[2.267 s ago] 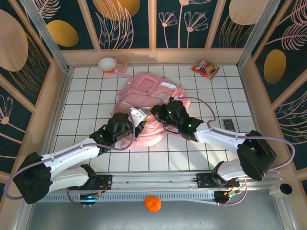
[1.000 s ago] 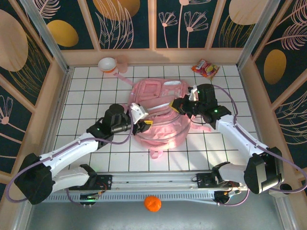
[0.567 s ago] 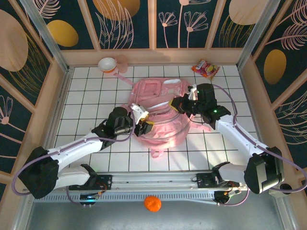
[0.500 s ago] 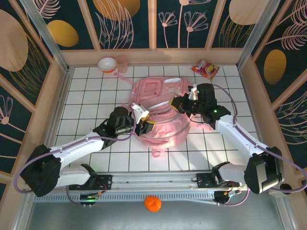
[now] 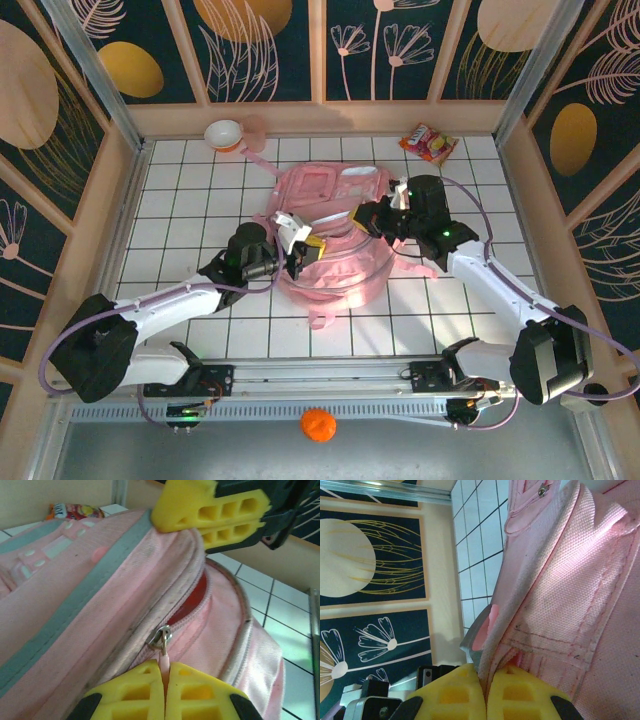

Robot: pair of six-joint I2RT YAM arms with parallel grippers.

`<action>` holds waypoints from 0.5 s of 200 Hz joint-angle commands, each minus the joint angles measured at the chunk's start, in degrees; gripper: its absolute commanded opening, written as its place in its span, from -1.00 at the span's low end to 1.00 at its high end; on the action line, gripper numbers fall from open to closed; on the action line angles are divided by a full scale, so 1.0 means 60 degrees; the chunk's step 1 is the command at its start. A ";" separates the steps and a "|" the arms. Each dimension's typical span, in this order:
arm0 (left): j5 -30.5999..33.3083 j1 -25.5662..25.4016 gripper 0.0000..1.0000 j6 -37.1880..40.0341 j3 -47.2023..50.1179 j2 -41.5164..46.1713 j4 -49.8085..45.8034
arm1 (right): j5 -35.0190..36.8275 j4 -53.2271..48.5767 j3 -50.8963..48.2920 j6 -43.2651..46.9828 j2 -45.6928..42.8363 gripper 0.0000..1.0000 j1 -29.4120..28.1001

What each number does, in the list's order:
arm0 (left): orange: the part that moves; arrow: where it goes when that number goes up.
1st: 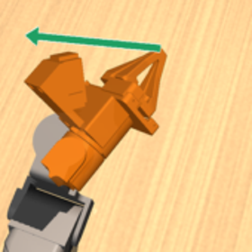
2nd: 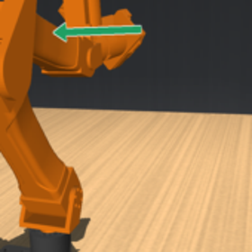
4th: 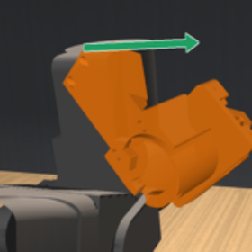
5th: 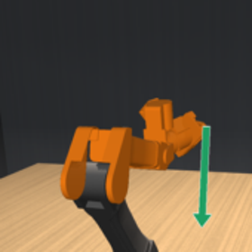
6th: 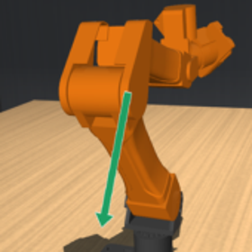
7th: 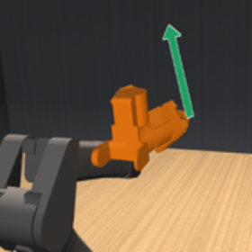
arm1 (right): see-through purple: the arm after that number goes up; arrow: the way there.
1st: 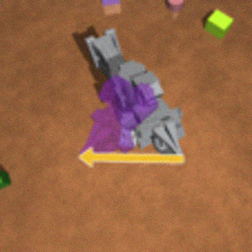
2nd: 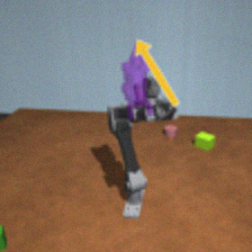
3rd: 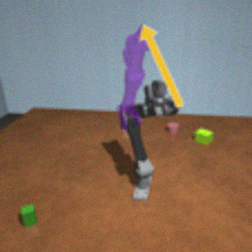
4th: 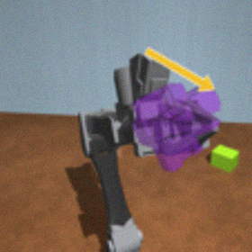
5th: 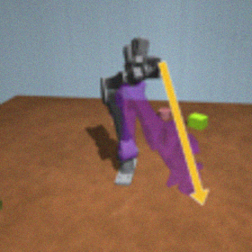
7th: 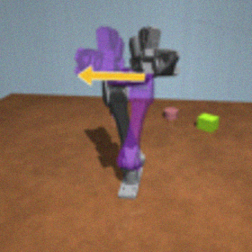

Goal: Pack the student bag

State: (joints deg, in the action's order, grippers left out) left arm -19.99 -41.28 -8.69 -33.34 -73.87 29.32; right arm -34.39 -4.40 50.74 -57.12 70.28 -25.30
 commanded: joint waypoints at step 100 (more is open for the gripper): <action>0.2887 0.1716 -1.00 -0.0358 0.1455 0.1866 -0.2148 | -0.2370 -0.1493 0.1186 0.2080 -0.0889 -1.00 0.2027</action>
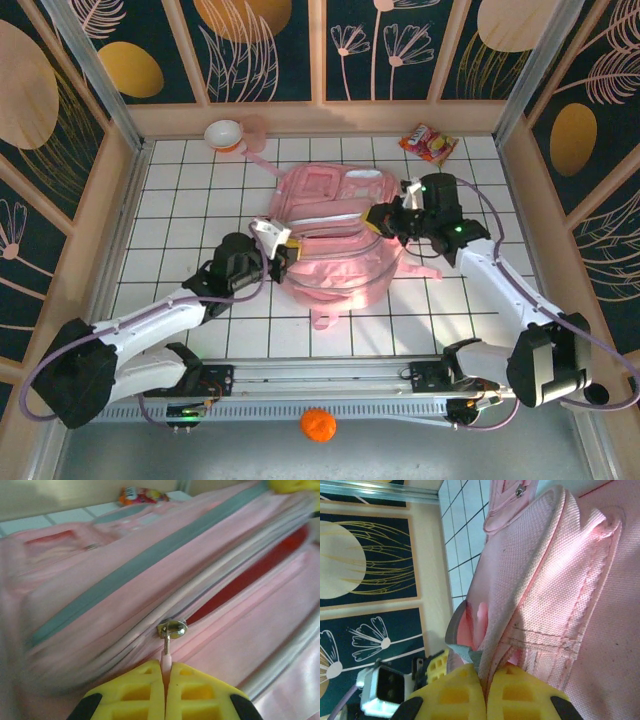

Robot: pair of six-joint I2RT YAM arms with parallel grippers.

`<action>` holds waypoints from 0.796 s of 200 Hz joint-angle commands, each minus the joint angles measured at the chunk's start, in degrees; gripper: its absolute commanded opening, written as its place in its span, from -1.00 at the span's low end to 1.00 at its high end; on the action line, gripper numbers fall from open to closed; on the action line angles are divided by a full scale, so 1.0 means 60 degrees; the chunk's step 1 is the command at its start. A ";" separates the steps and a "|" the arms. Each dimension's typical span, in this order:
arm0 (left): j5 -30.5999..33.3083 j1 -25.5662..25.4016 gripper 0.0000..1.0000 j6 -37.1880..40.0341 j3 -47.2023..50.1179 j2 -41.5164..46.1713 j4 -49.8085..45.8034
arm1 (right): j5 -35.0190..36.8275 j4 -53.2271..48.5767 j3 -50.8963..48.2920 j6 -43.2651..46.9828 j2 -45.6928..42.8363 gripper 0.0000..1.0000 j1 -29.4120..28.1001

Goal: Pack the student bag

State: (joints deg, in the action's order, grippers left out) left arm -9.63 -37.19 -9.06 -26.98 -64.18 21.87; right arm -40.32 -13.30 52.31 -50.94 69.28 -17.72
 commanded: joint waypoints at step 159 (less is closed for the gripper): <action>-0.4570 0.0697 -1.00 0.3269 -0.1440 -0.1598 -0.1474 | -0.1121 0.0985 0.0012 -0.0068 -0.0513 -0.08 0.0929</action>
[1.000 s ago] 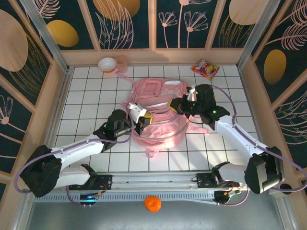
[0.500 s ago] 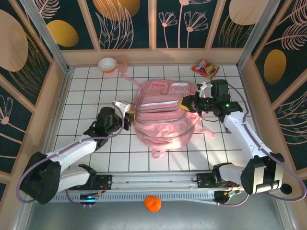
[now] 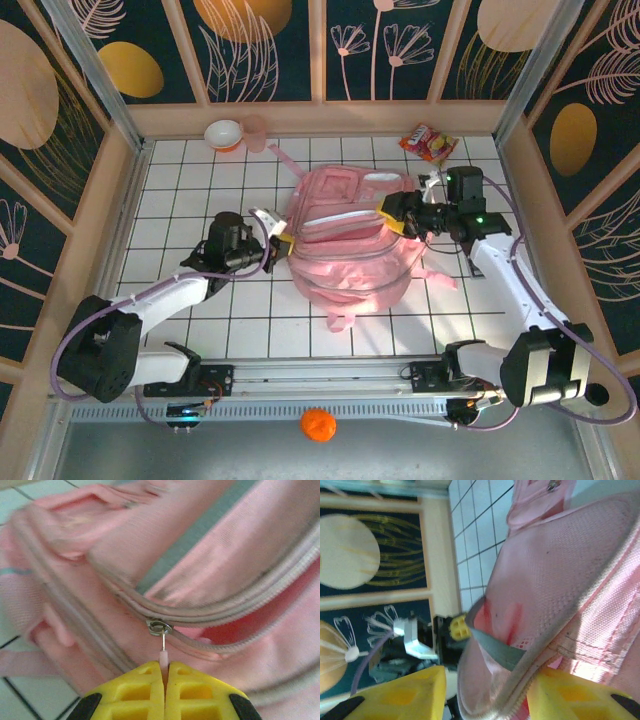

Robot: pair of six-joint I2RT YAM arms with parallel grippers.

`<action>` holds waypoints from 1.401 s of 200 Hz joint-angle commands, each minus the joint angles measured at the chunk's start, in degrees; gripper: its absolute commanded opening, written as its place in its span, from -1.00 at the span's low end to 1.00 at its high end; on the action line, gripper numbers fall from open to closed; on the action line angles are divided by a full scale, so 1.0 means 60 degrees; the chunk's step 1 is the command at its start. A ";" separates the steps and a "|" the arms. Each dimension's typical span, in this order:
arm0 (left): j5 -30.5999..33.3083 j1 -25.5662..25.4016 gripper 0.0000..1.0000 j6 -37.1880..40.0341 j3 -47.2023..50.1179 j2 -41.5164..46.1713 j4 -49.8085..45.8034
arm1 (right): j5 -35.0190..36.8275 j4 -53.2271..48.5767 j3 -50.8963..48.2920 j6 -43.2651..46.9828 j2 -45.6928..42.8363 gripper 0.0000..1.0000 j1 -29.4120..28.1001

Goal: Pack the student bag

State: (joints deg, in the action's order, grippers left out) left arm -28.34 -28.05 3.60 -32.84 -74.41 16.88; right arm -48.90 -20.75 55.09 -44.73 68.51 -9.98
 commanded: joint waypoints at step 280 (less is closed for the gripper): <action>0.1820 -0.1873 0.39 0.3835 -0.2216 0.0410 -0.1005 | 0.2384 0.4392 -0.0803 -0.2828 -0.0529 -1.00 -0.1941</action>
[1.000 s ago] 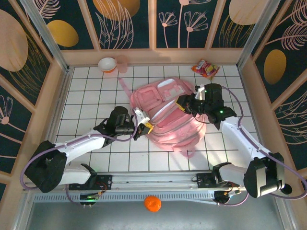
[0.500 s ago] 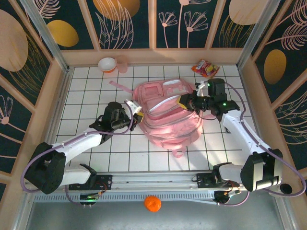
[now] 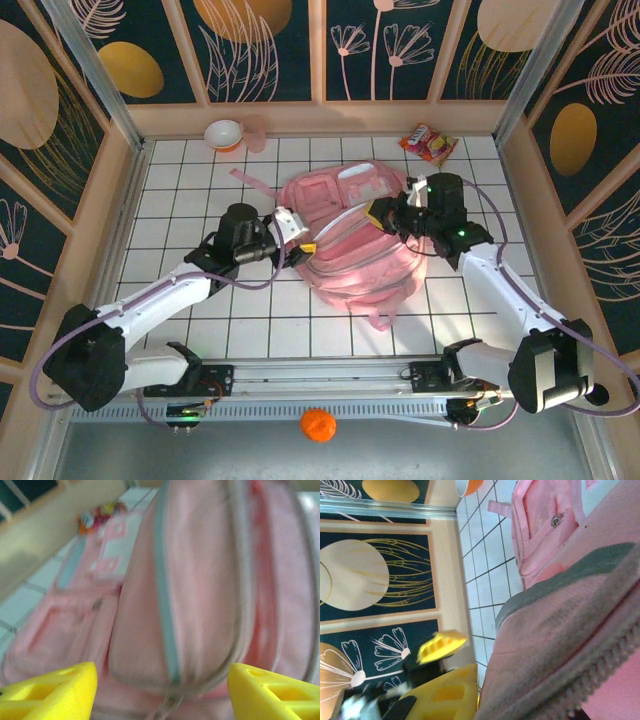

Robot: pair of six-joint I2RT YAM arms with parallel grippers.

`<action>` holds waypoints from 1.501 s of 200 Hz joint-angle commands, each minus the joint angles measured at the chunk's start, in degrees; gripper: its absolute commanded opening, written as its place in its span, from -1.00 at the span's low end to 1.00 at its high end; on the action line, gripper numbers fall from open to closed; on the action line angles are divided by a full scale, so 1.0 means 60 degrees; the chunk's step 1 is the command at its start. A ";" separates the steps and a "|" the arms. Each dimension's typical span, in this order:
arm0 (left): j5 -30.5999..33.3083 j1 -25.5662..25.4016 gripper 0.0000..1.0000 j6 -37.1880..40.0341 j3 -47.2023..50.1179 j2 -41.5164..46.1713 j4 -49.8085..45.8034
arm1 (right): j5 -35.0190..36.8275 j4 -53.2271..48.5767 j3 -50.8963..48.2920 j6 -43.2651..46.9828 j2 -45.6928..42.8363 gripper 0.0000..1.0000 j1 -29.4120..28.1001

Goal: Pack the student bag

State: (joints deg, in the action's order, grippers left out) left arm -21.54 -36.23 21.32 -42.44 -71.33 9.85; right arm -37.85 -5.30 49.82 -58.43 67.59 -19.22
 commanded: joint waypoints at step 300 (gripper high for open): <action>0.2408 -0.0399 -1.00 -0.1579 -0.1830 -0.2097 0.1801 | 0.4748 -0.6203 0.1420 0.8126 0.3332 0.49 0.8698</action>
State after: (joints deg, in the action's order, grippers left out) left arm -6.20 -39.44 14.92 -53.30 -85.14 16.43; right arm -10.46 -44.64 57.74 -12.29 83.37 32.12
